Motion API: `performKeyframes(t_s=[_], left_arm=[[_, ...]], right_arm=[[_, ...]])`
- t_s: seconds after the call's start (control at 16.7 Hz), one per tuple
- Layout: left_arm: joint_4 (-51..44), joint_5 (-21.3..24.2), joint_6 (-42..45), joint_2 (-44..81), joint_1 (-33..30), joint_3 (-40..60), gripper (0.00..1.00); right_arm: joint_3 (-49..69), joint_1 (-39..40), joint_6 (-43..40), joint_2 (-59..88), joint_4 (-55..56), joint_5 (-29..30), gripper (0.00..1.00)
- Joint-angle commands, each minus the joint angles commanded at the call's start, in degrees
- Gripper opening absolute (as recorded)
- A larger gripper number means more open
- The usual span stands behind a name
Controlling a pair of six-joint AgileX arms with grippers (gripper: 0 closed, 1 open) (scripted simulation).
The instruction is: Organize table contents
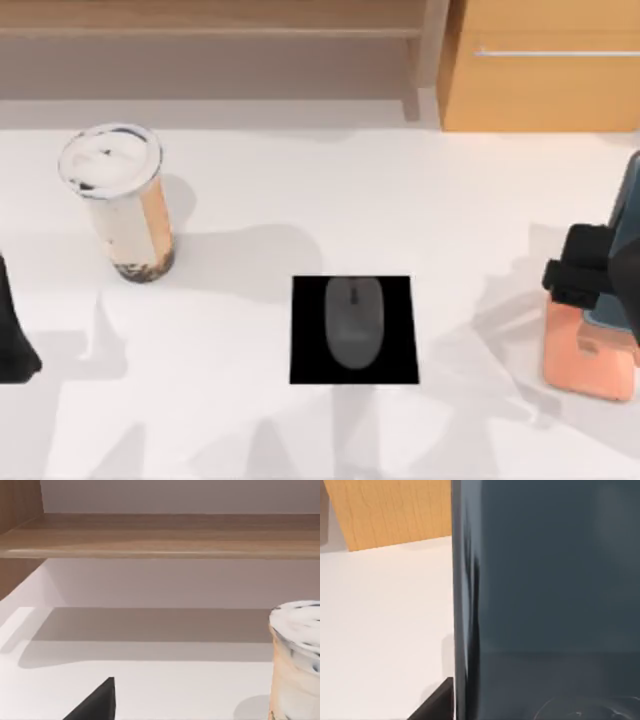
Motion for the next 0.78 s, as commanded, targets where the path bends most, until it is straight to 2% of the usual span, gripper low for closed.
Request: performKeyframes(t_s=[0.66, 0.78], left_arm=[[0.0, 0.0, 0.0, 0.0, 0.0, 0.0, 1.0], [0.0, 0.0, 0.0, 0.0, 0.0, 0.0, 1.0]], right_arm=[[0.0, 0.0, 0.0, 0.0, 0.0, 0.0, 0.98], [0.0, 0.0, 0.0, 0.0, 0.0, 0.0, 1.0]])
